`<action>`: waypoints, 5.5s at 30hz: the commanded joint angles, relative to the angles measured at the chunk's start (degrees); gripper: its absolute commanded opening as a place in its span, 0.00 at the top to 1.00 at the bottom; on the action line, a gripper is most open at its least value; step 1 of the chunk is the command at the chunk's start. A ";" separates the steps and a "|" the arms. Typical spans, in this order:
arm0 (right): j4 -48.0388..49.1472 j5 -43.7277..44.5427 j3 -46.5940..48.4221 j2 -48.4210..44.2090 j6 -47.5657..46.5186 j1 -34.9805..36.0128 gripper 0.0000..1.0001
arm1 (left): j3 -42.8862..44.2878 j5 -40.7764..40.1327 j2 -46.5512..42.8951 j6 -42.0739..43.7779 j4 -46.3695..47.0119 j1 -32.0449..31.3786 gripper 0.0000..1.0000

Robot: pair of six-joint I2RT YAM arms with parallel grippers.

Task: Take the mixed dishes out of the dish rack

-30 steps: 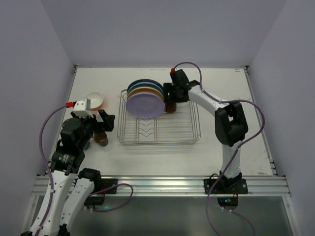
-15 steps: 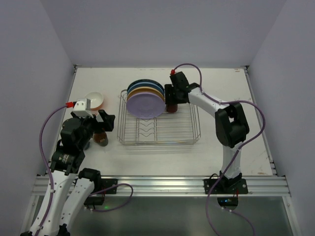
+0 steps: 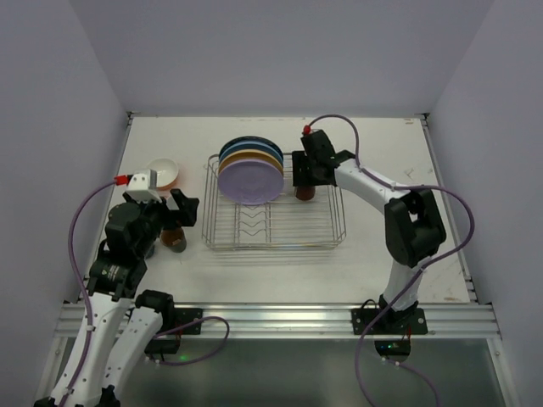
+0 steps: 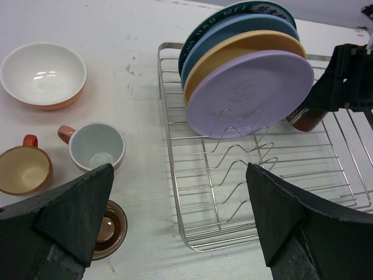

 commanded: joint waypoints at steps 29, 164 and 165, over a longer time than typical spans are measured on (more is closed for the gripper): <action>39.93 -26.81 -40.23 -72.42 47.48 -0.69 1.00 | 6.81 22.43 30.49 3.00 62.31 -45.28 0.00; -0.94 -17.59 -29.68 -76.19 0.63 -1.48 0.01 | 18.67 -9.76 21.02 -22.05 -38.06 8.41 0.23; -0.68 -17.76 -29.77 -76.19 0.55 -1.48 0.01 | 19.82 -9.22 20.67 -21.09 -38.14 8.41 0.16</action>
